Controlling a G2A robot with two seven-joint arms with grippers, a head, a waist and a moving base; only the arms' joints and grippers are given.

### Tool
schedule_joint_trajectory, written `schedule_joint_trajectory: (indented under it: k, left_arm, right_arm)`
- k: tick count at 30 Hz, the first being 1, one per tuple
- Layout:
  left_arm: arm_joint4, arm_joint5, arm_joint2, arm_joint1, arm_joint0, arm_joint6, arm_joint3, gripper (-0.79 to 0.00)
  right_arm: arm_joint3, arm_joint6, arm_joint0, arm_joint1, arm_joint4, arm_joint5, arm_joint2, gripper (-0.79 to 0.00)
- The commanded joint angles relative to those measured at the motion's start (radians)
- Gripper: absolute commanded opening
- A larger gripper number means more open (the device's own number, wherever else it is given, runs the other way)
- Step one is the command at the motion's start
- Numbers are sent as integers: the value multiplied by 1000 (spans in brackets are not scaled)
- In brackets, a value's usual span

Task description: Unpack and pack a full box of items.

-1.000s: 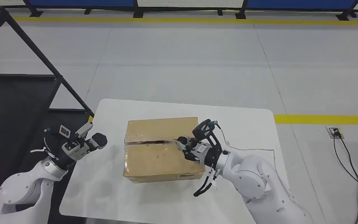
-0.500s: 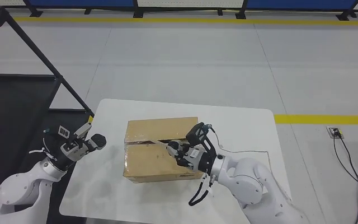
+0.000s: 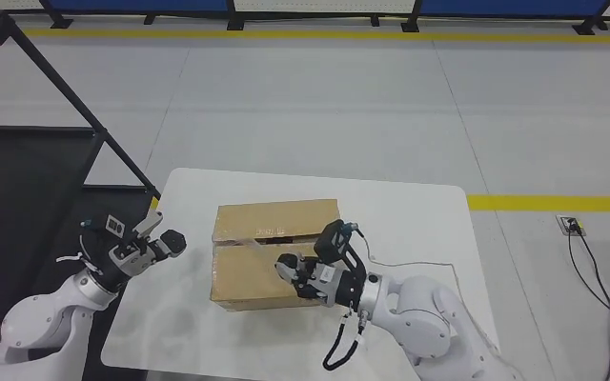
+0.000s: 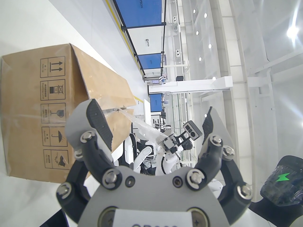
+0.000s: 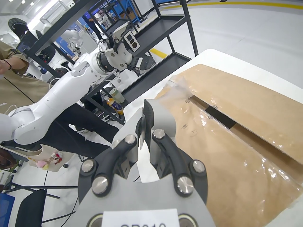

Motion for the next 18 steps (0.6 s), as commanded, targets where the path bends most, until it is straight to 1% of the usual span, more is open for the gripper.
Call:
schedule_joint_trajectory:
  k: [1, 5, 8, 14, 18]
  left_arm:
    - [-2, -3, 7, 0, 2, -3, -6, 0]
    - [-11, -17, 34, -2, 0, -9, -14, 0]
    - [1, -24, 71, -6, -18, 4, -2, 0]
    - [46, -59, 169, -18, -103, 74, 81, 0]
    - [60, -60, 229, -27, -161, 77, 144, 0]
  right_arm:
    - [-1, 0, -3, 1, 3, -4, 0, -785]
    - [0, -7, -3, 1, 0, 6, -5, -785]
    - [12, -15, 5, -1, 2, 28, -9, -785]
    - [36, -19, 25, -5, 21, 37, -20, -785]
    - [35, -16, 31, -6, 23, 41, -24, -785]
